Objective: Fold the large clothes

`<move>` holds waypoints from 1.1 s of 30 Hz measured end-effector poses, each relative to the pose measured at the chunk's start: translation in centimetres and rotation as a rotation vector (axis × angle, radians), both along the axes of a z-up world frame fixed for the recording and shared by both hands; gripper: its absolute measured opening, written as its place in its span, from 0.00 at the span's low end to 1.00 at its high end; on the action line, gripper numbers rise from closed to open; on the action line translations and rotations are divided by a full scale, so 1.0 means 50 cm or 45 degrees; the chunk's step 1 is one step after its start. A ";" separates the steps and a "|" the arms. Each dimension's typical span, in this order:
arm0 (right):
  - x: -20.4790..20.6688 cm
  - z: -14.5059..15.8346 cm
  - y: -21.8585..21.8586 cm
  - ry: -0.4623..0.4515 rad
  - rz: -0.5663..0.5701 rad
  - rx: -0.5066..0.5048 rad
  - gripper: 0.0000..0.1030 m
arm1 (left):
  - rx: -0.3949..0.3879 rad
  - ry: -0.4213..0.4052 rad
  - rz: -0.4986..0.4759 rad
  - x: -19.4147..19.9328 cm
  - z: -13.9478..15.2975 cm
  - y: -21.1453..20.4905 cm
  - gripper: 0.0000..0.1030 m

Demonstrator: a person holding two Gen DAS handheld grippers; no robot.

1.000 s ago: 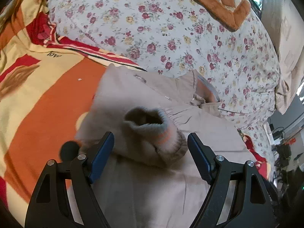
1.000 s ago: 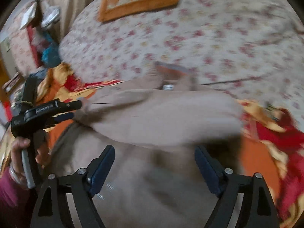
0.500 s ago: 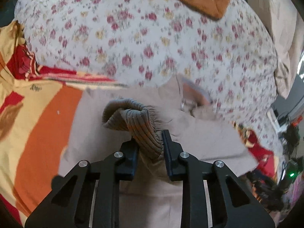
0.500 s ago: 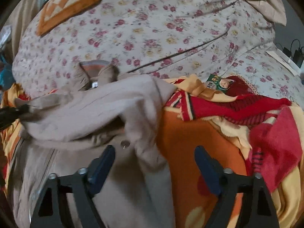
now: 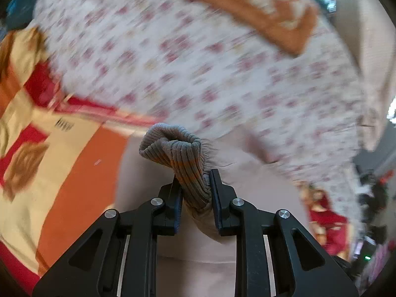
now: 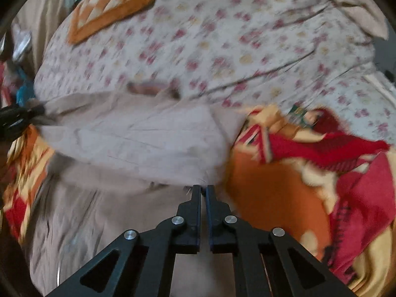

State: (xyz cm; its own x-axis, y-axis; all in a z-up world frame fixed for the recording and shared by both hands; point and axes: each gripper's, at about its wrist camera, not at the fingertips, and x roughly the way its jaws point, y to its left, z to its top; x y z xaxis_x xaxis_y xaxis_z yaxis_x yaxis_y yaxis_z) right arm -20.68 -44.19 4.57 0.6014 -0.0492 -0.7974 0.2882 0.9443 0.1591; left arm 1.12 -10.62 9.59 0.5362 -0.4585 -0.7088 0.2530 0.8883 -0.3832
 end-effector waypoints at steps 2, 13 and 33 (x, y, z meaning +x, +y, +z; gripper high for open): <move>0.005 -0.026 0.009 0.086 0.033 0.054 0.03 | 0.053 0.104 0.024 0.024 -0.067 0.010 0.21; 0.006 0.068 0.011 -0.096 -0.035 0.077 0.62 | 0.034 -0.033 0.146 0.002 -0.019 0.064 0.62; 0.078 -0.042 -0.050 0.070 -0.147 -0.025 0.44 | 0.339 0.125 0.094 0.053 -0.168 -0.004 0.65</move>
